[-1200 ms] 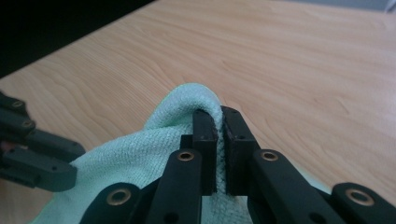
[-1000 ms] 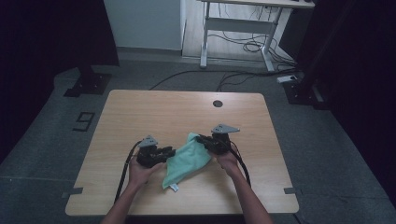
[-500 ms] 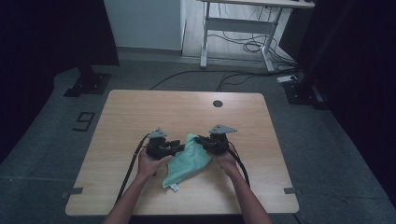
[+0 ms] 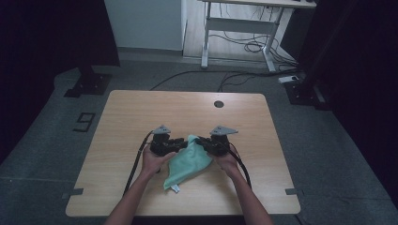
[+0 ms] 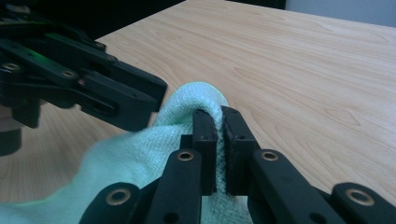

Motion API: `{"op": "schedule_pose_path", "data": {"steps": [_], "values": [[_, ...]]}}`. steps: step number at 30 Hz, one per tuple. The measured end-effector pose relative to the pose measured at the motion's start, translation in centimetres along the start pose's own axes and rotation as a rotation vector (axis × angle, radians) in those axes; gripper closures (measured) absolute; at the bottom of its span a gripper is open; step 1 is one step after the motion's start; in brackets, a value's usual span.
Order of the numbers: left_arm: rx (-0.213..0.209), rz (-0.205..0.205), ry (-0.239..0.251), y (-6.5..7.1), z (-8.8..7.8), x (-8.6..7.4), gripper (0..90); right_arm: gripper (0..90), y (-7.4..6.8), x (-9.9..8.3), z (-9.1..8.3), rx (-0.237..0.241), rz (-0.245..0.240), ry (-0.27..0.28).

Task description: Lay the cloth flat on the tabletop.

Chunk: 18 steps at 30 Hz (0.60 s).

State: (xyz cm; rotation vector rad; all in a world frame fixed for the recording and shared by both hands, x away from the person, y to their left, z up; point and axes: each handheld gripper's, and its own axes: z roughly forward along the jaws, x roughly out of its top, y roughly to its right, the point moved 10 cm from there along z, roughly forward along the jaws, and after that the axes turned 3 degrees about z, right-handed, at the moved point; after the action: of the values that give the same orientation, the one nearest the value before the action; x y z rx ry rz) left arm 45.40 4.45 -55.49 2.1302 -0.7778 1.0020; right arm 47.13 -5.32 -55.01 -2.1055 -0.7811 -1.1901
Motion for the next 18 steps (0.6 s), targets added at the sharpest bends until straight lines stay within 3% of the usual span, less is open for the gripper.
{"op": "schedule_pose_path", "data": {"steps": [4, 9, 12, 15, 18], "values": [[-0.018, -0.006, -0.002, 0.2, 0.3, 0.1, 77.2, 85.1, -0.3, -0.1, 0.2, 0.008, -0.007, -0.003], [-0.030, 0.019, -0.009, 0.7, 0.5, 0.1, 87.3, 83.4, -0.2, 0.0, 0.1, 0.009, -0.005, -0.004], [-0.021, 0.031, -0.016, 0.8, 0.4, 0.1, 88.4, 73.8, 0.0, -0.2, -0.1, 0.008, 0.006, -0.012], [0.009, 0.043, -0.020, 0.6, 0.1, 0.2, 88.6, 55.3, 0.2, -0.3, -0.6, -0.010, 0.016, -0.003], [0.017, 0.040, -0.018, 0.5, -0.4, 0.3, 88.7, 47.5, 0.6, -0.3, -1.8, -0.019, 0.040, 0.023]]}}
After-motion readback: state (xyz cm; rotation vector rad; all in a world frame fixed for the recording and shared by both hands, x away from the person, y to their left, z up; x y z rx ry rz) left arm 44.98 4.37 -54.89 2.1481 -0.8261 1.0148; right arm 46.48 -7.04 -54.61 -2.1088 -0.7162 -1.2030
